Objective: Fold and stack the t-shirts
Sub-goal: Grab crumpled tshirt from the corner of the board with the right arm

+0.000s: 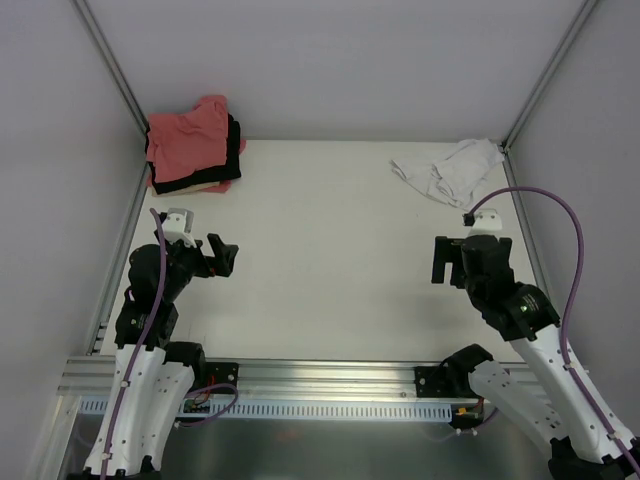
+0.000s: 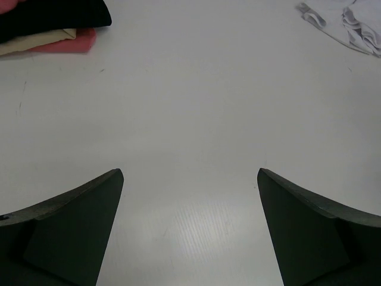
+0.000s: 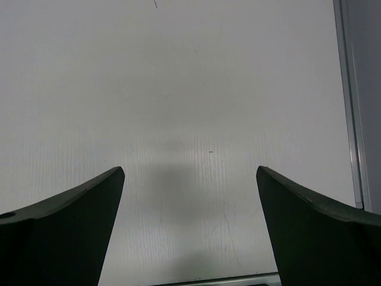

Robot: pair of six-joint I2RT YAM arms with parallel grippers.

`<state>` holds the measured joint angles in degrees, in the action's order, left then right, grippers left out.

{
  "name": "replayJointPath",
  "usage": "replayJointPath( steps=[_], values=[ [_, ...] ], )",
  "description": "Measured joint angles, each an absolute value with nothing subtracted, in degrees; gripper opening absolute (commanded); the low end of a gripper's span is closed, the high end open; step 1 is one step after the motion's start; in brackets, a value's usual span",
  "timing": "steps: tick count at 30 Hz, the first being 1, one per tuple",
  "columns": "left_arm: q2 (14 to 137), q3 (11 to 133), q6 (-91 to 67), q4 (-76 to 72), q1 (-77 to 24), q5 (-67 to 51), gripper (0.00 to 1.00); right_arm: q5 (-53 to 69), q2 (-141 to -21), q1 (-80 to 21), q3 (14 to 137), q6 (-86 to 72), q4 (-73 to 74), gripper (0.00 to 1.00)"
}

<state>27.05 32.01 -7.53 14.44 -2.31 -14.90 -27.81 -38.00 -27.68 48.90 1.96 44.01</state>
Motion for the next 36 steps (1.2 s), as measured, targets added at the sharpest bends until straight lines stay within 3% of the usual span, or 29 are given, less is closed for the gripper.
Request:
replayJointPath(
  steps=[36],
  values=[
    [27.49, 32.53, -8.03, 14.96, -2.7, -14.96, 0.99, -28.73, -37.08, -27.68, 48.84, 1.52, 44.03, 0.99]
  ],
)
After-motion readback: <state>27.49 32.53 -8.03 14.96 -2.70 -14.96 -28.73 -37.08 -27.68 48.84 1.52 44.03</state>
